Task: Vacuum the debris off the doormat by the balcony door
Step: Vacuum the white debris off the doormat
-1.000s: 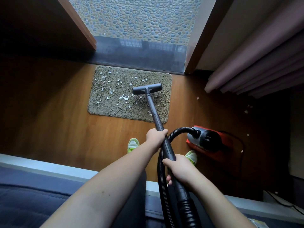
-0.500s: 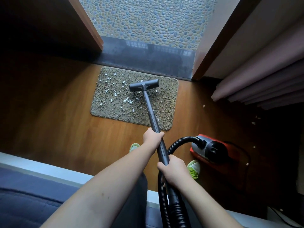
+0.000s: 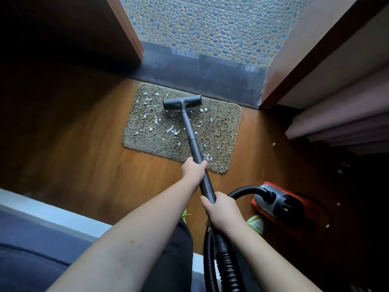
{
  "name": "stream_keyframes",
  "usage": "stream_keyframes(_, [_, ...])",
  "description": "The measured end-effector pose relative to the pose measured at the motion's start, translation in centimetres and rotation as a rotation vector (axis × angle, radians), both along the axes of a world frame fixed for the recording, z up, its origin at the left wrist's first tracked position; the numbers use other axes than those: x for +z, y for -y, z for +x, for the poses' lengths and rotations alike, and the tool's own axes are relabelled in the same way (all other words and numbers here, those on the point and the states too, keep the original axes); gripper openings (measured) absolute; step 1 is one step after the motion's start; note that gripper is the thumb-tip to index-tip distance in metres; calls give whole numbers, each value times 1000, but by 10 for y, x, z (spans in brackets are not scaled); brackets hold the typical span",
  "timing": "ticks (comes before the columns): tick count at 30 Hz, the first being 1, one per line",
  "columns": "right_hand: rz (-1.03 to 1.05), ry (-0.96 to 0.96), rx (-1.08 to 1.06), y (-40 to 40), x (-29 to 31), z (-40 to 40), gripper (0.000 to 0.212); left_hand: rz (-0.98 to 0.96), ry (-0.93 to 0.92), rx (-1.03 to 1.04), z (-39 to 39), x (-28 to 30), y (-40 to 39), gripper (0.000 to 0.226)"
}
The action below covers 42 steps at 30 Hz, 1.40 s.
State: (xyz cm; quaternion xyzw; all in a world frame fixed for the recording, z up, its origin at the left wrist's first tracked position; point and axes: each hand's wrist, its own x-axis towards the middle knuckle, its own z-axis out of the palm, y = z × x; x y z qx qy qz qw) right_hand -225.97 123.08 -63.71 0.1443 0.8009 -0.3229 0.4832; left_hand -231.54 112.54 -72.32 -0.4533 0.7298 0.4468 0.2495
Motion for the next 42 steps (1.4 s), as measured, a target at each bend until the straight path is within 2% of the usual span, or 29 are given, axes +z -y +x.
stream_keyframes(4, [-11, -5, -19, 14, -13, -13, 44, -1, 1, -1, -15, -6, 15, 39])
stream_keyframes(9, [-16, 1, -17, 29, -18, -32, 36, -5, -19, 34, -29, -15, 30, 30])
stream_keyframes(14, [0, 2, 26, 35, -22, -44, 34, 1, -11, 29, -41, -16, 37, 46])
stream_keyframes(17, [3, 18, 65, 28, -21, -45, 32, 15, -15, 25, -38, -15, 33, 42])
stream_keyframes(21, [21, 2, 132, 10, -12, -38, 28, 49, -3, 48, -26, -14, 19, 48])
stream_keyframes(27, [29, 30, 131, -23, 3, -21, 27, 79, 28, 60, -4, -7, -13, 47])
stream_keyframes(34, [18, 28, 153, -66, 19, -13, 28, 108, 39, 98, 13, 1, -56, 29])
stream_keyframes(38, [23, 53, 172, -93, 25, -16, 29, 101, 55, 114, 17, 2, -82, 29])
stream_keyframes(42, [57, 23, 289, -124, 29, -28, 28, 129, 56, 163, 13, 5, -109, 28])
